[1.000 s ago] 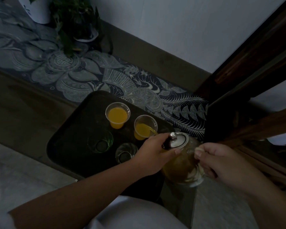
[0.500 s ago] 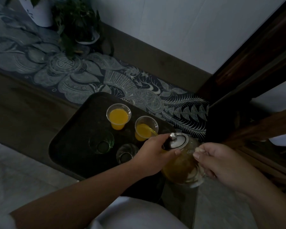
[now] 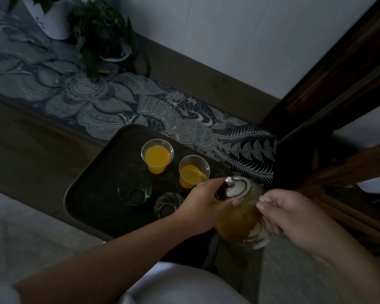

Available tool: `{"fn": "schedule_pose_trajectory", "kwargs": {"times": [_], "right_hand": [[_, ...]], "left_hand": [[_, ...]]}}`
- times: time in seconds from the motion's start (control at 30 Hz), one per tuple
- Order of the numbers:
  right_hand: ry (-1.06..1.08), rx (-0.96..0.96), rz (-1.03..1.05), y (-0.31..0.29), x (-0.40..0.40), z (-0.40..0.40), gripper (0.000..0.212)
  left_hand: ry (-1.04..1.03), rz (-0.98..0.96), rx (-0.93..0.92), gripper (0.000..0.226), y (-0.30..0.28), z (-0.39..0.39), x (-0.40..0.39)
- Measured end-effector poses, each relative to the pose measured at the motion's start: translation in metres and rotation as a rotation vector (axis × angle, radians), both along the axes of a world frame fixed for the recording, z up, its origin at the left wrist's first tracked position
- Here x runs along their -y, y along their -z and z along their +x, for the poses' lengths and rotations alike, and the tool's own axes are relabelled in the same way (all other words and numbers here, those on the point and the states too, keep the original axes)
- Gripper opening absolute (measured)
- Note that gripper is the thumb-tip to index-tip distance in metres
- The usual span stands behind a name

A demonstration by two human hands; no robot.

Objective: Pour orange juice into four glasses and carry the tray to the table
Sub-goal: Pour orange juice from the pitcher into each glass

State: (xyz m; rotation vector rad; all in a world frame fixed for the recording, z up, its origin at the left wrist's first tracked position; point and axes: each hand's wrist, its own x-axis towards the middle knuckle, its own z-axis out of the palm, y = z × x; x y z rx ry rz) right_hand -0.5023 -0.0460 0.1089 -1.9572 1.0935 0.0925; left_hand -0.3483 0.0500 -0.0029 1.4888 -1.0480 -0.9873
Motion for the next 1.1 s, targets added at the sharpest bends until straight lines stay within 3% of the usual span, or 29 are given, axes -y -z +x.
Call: {"fn": "schedule_pose_trajectory", "kwargs": {"times": [0.13, 1.1], "right_hand": [[-0.027, -0.017, -0.027, 0.0001, 0.0009, -0.0002, 0.018], [-0.105, -0.066, -0.155, 0.0037, 0.0072, -0.0009, 0.019]], "left_hand": [[-0.005, -0.003, 0.001, 0.032, -0.0012, -0.0004, -0.0004], [-0.011, 0.019, 0.037, 0.028, -0.0020, 0.0007, 0.0010]]}}
